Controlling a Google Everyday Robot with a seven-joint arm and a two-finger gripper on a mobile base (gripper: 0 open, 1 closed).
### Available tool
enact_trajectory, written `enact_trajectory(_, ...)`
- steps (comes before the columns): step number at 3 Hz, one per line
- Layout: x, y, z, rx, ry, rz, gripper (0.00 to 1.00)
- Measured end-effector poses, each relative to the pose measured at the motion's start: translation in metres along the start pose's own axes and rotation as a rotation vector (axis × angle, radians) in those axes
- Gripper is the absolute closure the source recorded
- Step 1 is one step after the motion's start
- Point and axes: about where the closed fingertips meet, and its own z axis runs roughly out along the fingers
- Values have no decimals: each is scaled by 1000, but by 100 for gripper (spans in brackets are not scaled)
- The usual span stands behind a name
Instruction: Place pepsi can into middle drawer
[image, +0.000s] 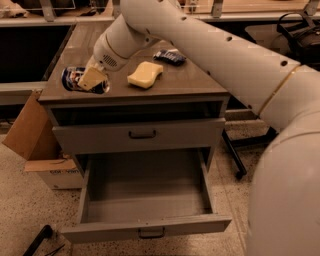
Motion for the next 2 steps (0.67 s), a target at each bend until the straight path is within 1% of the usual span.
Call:
enact_trajectory(1,11,35,-3,2,29,17,100)
enact_trajectory(2,24,75,5,-18,40,39,100)
